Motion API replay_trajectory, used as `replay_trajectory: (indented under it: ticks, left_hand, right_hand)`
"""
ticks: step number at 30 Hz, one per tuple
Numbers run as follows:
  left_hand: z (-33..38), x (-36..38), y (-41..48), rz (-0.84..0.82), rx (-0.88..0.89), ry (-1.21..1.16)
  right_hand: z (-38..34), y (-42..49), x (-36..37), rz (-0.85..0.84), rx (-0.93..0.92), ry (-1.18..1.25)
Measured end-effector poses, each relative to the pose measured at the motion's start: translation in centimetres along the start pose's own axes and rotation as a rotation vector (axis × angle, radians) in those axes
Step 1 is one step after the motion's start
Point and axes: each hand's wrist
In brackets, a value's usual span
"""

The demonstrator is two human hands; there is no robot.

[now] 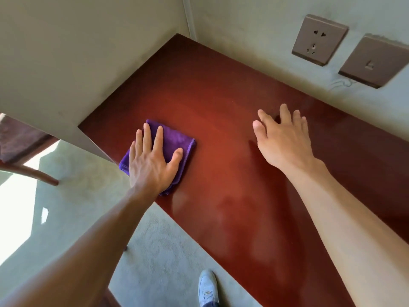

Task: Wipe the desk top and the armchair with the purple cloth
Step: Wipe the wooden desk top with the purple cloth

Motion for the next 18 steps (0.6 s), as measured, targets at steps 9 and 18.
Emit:
replay_trajectory:
  ticks: [9, 18]
  left_hand:
    - [9.4, -0.4, -12.8, 0.013, 0.185, 0.002]
    - [17.5, -1.2, -22.0, -0.072, 0.284, -0.032]
  right_hand:
    - [4.0, -5.4, -0.4, 0.17, -0.292, -0.055]
    - [7.7, -8.4, 0.0, -0.034, -0.283, -0.053]
Point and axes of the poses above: each hand's wrist, its own y-axis towards the middle knuckle, its own x-axis out of the palm, z = x × y, and after that the axes turned 13 degrees about y, right-handed
